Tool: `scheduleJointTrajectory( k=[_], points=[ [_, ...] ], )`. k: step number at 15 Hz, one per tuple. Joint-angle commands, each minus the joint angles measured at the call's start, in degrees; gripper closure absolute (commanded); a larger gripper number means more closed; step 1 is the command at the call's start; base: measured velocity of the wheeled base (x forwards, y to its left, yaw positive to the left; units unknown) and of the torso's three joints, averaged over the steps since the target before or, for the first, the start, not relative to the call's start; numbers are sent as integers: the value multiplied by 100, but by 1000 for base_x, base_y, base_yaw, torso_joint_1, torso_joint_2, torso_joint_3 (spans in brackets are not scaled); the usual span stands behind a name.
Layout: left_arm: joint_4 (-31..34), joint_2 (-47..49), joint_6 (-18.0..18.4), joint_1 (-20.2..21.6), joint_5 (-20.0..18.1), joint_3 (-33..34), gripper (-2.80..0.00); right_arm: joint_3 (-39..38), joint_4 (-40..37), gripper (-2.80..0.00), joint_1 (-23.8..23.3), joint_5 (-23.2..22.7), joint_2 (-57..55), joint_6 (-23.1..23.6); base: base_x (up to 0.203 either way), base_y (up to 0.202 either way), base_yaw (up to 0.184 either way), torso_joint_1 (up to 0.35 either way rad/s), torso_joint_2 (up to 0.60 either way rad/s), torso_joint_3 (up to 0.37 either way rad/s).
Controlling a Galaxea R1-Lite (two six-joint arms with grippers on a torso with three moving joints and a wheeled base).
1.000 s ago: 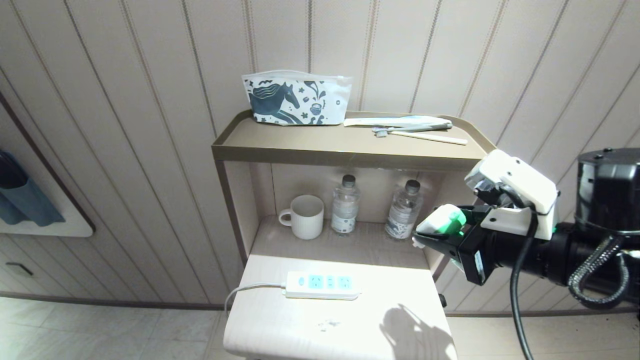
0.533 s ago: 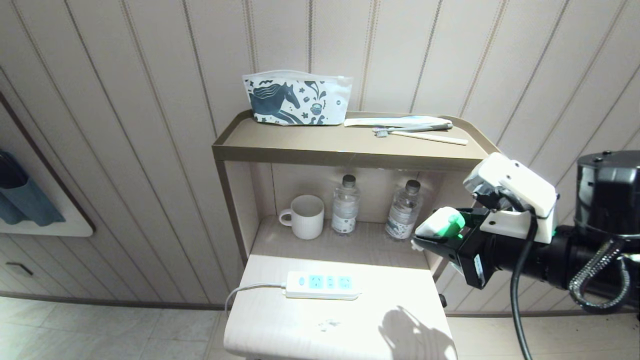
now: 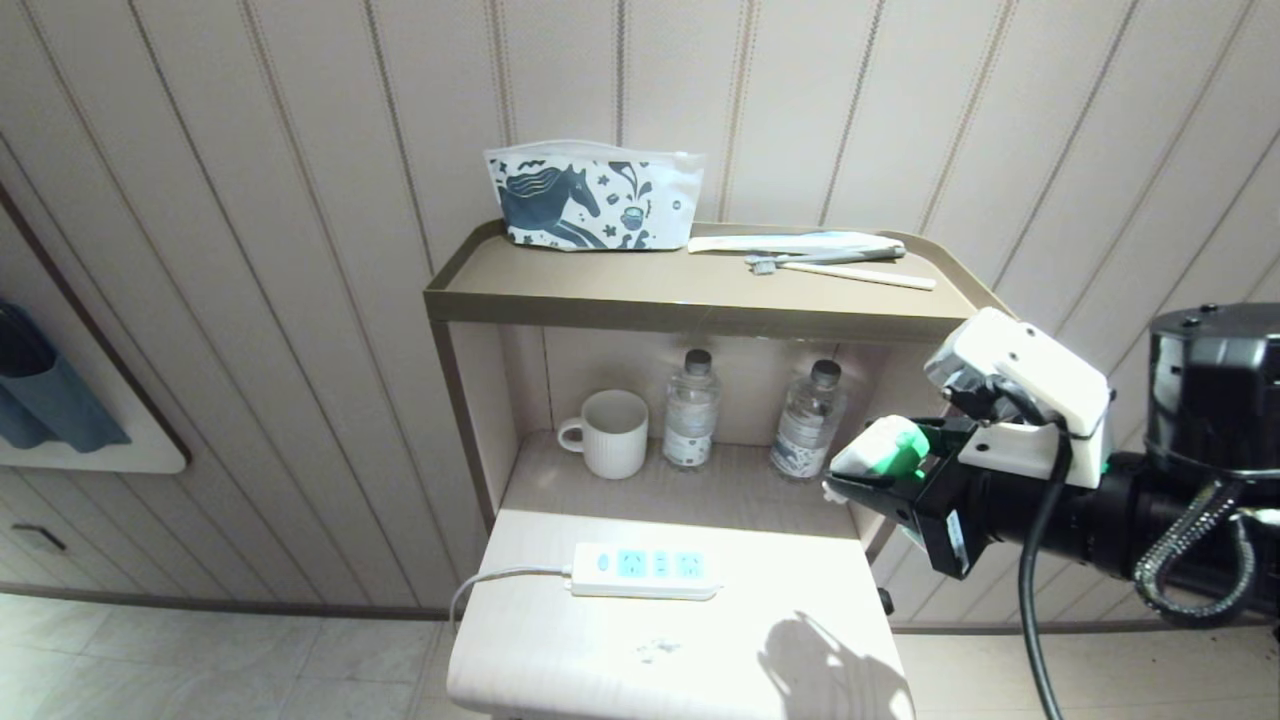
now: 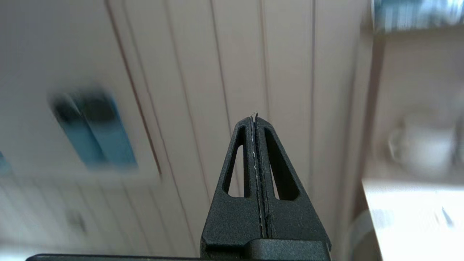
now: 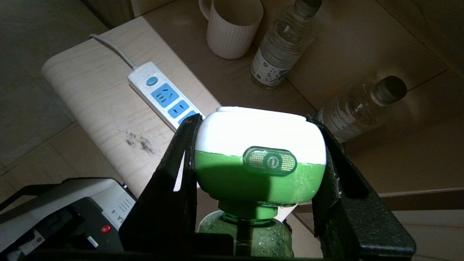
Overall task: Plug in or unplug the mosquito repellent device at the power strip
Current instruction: Place the mosquito repellent liquid on the table
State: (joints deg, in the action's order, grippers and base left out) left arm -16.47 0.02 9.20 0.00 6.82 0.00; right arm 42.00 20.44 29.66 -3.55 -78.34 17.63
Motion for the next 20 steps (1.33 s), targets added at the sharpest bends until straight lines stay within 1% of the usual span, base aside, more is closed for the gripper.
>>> scheduleJointTrajectory(
  k=[1,2,4,5,6,7,8,9,10,11,12,13,14,15,16,17,19,20],
  points=[
    [809,-2,-67,1,-72,-8,0,2,12,0,5,-6,-33,12,0,0,0,0,0,0],
    [976,-2,-293,0,-146,-37,0,2,6,0,5,-6,-41,12,0,0,0,0,0,0],
    [1168,-2,-562,0,-166,-82,0,2,3,0,5,-6,-50,9,0,0,0,0,0,0],
    [1164,-2,-584,0,-267,0,0,2,3,0,5,-6,-50,3,0,0,0,0,0,0],
    [1185,-2,-584,0,-328,0,0,10,3,0,5,-6,-57,3,0,0,0,0,0,0],
    [1324,3,-546,0,-537,0,0,10,3,0,5,-1,-76,4,0,0,0,0,0,0],
    [1809,3,-446,0,-674,-24,0,2,3,0,13,14,-74,3,0,0,0,0,0,0],
    [2418,0,-257,0,-764,-121,0,-1,7,0,5,72,-56,3,0,0,0,0,0,0],
    [2613,-1,-127,0,-823,-149,0,19,12,0,5,126,-41,-6,0,0,0,0,0,0],
    [2346,-2,-51,0,-876,-118,0,35,5,0,5,273,-18,-17,0,0,0,0,0,0],
    [2069,-2,-141,0,-889,-64,0,24,3,0,13,412,-15,-23,0,0,0,0,0,0],
    [2046,-2,-357,0,-852,-54,0,5,-2,0,16,597,-22,-39,0,0,0,0,0,0],
    [2043,-2,-543,0,-778,-61,0,-49,2,0,65,963,-30,-77,0,0,0,0,0,0],
    [2036,-2,-652,0,-754,-62,0,-166,15,0,138,1352,-23,-160,0,0,0,0,0,0],
    [1973,-2,-716,0,-739,-44,0,-251,86,0,227,1659,-13,-384,0,0,0,0,0,0],
    [1885,-2,-734,0,-726,-9,0,-270,298,0,345,1789,-21,-625,0,0,0,0,0,0],
    [1867,-2,-691,0,-743,-9,0,-150,687,0,445,1989,-77,-919,0,0,0,0,0,0],
    [1867,-2,-700,0,-743,0,0,-120,761,0,461,2093,-130,-1049,0,0,0,0,0,0]
  ],
)
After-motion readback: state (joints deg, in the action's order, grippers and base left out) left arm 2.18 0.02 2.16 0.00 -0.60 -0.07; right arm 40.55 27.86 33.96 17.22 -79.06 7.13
